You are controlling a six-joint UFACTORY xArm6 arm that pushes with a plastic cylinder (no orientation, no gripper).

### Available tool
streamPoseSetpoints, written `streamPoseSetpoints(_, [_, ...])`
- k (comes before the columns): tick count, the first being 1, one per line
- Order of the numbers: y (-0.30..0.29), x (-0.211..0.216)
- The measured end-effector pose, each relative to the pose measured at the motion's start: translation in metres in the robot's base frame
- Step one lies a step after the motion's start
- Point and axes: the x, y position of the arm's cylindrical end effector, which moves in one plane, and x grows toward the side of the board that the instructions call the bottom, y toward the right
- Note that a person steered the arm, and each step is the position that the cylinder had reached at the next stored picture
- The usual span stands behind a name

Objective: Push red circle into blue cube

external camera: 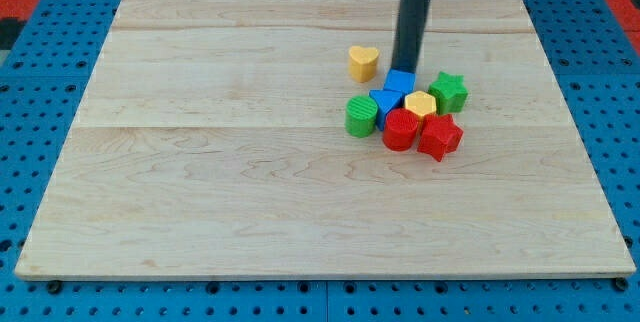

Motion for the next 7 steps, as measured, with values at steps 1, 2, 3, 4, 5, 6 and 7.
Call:
streamPoseSetpoints(1, [0.045,0.001])
streamPoseSetpoints(2, [0.095,0.029])
streamPoseSetpoints(3, [0.106,0.091])
streamPoseSetpoints(4, [0.072,0.144])
streamPoseSetpoints(5, [0.033,0.152])
streamPoseSetpoints(6, [-0.005,0.145])
streamPoseSetpoints(7, [-0.007,0.129])
